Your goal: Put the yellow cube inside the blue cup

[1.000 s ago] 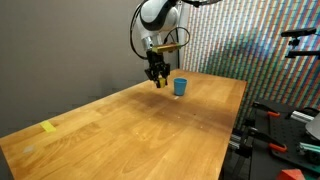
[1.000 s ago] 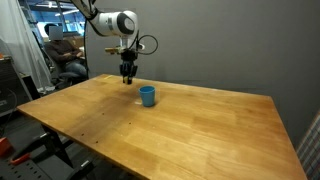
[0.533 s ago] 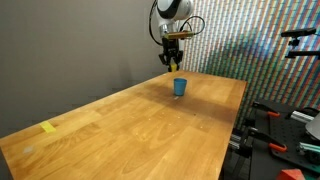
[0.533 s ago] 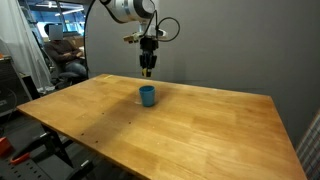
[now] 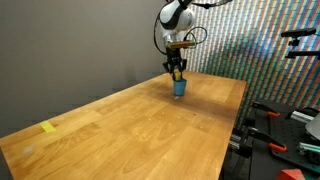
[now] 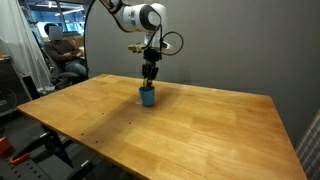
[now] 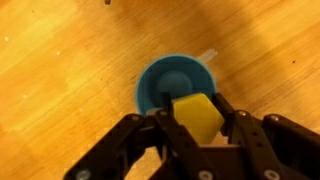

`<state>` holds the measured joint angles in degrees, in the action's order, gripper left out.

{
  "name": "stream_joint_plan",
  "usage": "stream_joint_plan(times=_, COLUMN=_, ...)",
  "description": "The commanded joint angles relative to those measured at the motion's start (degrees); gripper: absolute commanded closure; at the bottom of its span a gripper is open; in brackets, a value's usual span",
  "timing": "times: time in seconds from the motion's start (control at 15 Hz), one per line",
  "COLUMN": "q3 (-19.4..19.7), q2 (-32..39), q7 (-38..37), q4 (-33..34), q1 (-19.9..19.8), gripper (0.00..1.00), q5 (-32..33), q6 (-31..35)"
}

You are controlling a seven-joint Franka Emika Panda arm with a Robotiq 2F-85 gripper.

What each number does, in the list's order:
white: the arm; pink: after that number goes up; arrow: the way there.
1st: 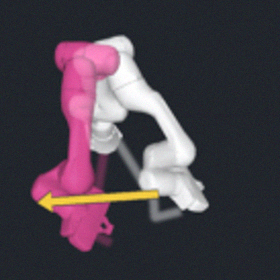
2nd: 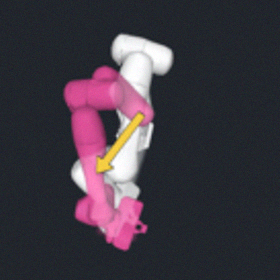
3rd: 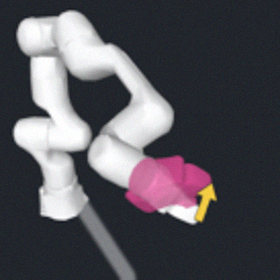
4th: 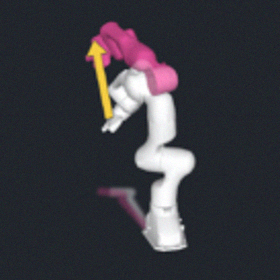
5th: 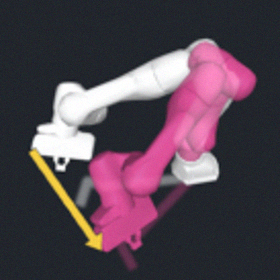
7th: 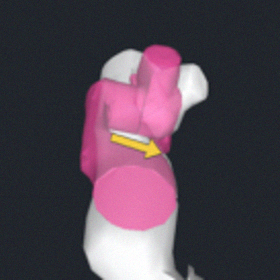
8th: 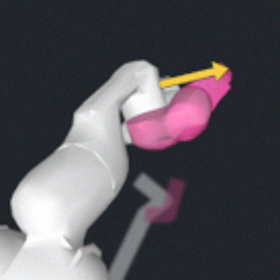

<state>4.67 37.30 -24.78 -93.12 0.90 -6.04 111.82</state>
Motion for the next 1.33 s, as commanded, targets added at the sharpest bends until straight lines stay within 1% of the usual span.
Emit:
stream_joint_plan(times=0.0, q3=-0.1, q2=0.25, q7=-1.19, q4=0.35, q1=-0.22, gripper=0.81, q5=-1.72, q6=-0.54)
stream_joint_plan(times=0.2, q3=0.3, q2=-0.73, q7=-2.17, q4=-1.28, q1=-0.23, gripper=0.81, q5=-1.86, q6=0.49)
stream_joint_plan(times=0.4, q3=-0.07, q2=-2.93, q7=-1.56, q4=-4.78, q1=-0.95, gripper=0.81, q5=-4.02, q6=2.63)
stream_joint_plan(times=0.6, q3=-0.05, q2=-5.36, q7=-1.65, q4=-8.62, q1=-0.86, gripper=0.81, q5=-5.46, q6=5.24)
stream_joint_plan(times=0.93, q3=0.32, q2=-8.33, q7=-2.06, q4=-13.75, q1=-0.72, gripper=0.81, q5=-6.1, q6=9.0)
stream_joint_plan(times=1.0, q3=0.34, q2=-8.78, q7=-2.24, q4=-14.63, q1=-0.76, gripper=0.31, q5=-6.25, q6=9.83)
stream_joint_plan(times=1.07, q3=0.7, q2=-9.14, q7=-3.06, q4=-15.37, q1=-0.48, gripper=0.3, q5=-5.7, q6=10.4)
stream_joint_plan(times=1.13, q3=0.79, q2=-9.5, q7=-3.31, q4=-16.11, q1=-0.48, gripper=0.24, q5=-5.62, q6=11.0)
stream_joint_plan(times=1.2, q3=0.87, q2=-9.93, q7=-3.4, q4=-16.79, q1=-0.55, gripper=0.17, q5=-5.61, q6=11.47)
stream_joint_plan(times=1.27, q3=0.98, q2=-10.25, q7=-3.49, q4=-17.33, q1=-0.59, gripper=0.08, q5=-5.55, q6=11.81)
